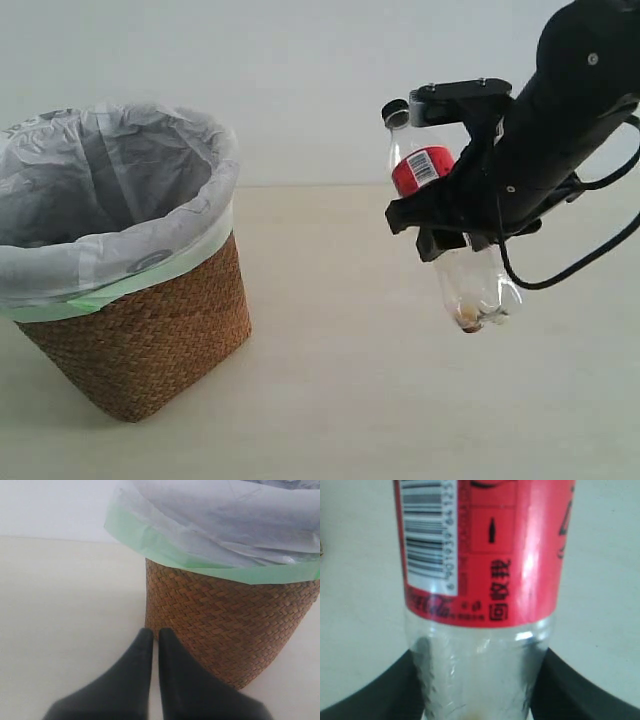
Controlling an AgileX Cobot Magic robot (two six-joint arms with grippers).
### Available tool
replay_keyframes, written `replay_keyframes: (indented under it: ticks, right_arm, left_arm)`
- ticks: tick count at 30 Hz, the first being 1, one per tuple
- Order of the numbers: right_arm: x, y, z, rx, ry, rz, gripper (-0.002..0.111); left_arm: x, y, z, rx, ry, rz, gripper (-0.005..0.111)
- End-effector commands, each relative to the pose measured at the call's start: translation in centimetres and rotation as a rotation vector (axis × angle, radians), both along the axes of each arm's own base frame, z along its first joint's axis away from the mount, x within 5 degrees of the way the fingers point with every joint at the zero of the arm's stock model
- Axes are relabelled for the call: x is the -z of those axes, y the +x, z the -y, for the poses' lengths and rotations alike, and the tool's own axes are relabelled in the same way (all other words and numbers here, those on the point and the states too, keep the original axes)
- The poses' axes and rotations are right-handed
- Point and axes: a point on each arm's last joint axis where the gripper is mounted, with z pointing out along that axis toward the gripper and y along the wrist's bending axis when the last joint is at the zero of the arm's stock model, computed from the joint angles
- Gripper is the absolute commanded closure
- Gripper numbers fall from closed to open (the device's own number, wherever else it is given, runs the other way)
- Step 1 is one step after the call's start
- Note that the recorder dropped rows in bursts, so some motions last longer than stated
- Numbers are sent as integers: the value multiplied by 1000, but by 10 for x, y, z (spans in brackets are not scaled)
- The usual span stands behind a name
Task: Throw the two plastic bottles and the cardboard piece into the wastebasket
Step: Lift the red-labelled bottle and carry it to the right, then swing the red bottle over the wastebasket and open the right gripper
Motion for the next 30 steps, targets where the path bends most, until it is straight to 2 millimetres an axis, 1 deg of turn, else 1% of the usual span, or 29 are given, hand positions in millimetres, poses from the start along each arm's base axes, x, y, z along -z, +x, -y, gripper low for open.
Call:
replay_keyframes:
  ticks: [1,4,5,10,11,13,16,20,22,24,25,26,27,28,29,30]
  right_arm:
    - [2,6,10,35,-22,24,108]
    - [10,12,35,115,-25,-8,108]
    - [14,14,47,141,-35,-20,108]
    - [37,16,115,305,-69,-80,108]
    - [39,15,135,366,-70,-96,108]
    - [37,14,149,407,-70,-103,108]
    - [30,13,156,426,-67,-64,108]
    - [25,14,156,428,-55,-30,108]
    - [30,16,154,429,-49,-41,108]
    - [36,20,147,420,-14,-51,108]
    - [39,23,139,399,14,-44,108]
    - [38,27,127,366,51,-21,108]
    - [35,31,110,334,102,-1,108]
    - [24,34,90,273,146,30,108]
    - [9,37,64,199,206,59,108]
    - [-11,38,36,120,274,93,108]
  left_arm:
    - [1,0,0,-2,-2,0,103]
    - [1,0,0,-2,-2,0,103]
    - [1,0,0,-2,-2,0,103]
    - [1,0,0,-2,-2,0,103]
    - [1,0,0,-2,-2,0,103]
    - [1,0,0,-2,-2,0,103]
    - [1,0,0,-2,-2,0,103]
    - [1,0,0,-2,-2,0,103]
    - [1,0,0,-2,-2,0,103]
    - [1,0,0,-2,-2,0,103]
    - [1,0,0,-2,-2,0,103]
    - [1,0,0,-2,-2,0,103]
    - [1,0,0,-2,-2,0,103]
    - [1,0,0,-2,-2,0,103]
    - [1,0,0,-2,-2,0,103]
    - [1,0,0,-2,-2,0,103]
